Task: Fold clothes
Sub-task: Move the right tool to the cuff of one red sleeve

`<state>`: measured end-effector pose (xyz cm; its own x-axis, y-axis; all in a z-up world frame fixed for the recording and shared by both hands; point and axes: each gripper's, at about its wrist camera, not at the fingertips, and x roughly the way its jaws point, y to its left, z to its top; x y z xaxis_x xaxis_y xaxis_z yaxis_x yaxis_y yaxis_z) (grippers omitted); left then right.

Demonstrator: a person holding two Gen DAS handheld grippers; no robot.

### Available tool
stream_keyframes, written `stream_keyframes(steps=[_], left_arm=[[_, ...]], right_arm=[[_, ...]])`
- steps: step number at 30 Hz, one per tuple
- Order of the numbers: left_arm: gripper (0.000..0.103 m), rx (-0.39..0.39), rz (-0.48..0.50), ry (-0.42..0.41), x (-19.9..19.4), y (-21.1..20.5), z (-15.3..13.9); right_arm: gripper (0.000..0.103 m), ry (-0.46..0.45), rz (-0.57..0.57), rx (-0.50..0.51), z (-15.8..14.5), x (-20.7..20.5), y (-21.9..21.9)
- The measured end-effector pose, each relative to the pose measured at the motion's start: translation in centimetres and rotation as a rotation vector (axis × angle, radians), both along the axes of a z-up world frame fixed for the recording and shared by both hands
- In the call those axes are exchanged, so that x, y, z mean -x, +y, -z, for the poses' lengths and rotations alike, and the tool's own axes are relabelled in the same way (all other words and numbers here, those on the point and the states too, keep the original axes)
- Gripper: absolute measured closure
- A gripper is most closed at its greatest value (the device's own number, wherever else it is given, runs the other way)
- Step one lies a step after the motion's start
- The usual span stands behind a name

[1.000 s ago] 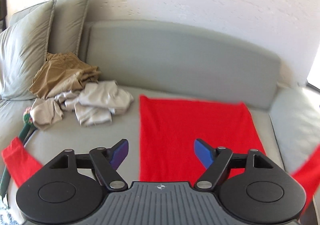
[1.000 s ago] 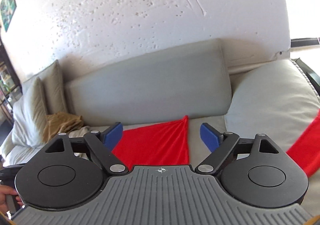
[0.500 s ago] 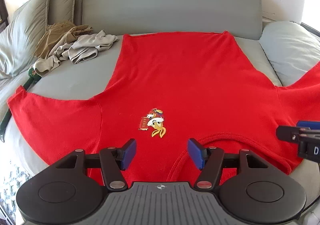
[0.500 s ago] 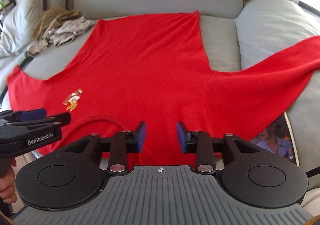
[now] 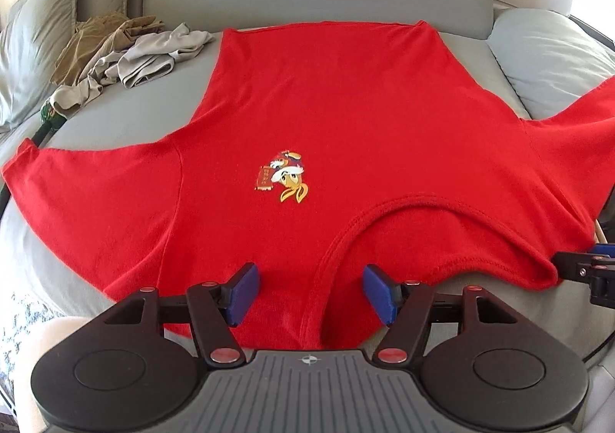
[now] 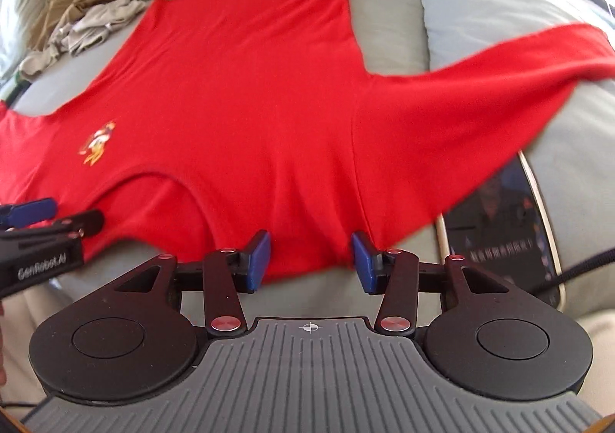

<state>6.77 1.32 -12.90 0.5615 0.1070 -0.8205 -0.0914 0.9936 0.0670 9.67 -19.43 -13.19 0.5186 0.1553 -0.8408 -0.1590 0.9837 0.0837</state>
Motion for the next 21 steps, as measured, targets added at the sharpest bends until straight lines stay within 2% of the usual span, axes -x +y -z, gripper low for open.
stream_keyframes(steps=[3,6,9,11,12,14,16,21], left_arm=[[0.042,0.012,0.005,0.016,1.3,0.2,-0.8],[0.042,0.024,0.027,-0.004,2.5,-0.1,-1.3],[0.041,0.03,0.041,-0.024,2.6,-0.8,-1.6],[0.041,0.023,0.046,-0.034,2.4,-1.5,-1.5],[0.041,0.019,0.048,-0.039,2.2,-1.8,-1.5],[0.041,0.016,0.058,-0.053,1.9,-2.3,-1.7],[0.041,0.005,0.07,-0.079,1.6,-2.9,-1.7],[0.041,-0.059,0.074,-0.135,0.4,-3.8,-0.9]], right_arm=[[0.051,-0.023,0.01,-0.067,-0.8,1.9,-1.3],[0.048,-0.045,0.02,-0.134,-1.6,3.9,-2.7],[0.048,-0.076,0.013,-0.172,-2.0,4.8,-3.2],[0.054,-0.108,-0.013,-0.164,-2.0,4.4,-2.5],[0.067,-0.123,-0.026,-0.16,-2.0,4.2,-2.2],[0.079,-0.154,-0.052,-0.152,-2.0,3.7,-1.5],[0.079,-0.183,-0.078,-0.143,-2.0,3.2,-0.8],[0.079,-0.164,-0.111,-0.112,-1.1,1.2,1.7]])
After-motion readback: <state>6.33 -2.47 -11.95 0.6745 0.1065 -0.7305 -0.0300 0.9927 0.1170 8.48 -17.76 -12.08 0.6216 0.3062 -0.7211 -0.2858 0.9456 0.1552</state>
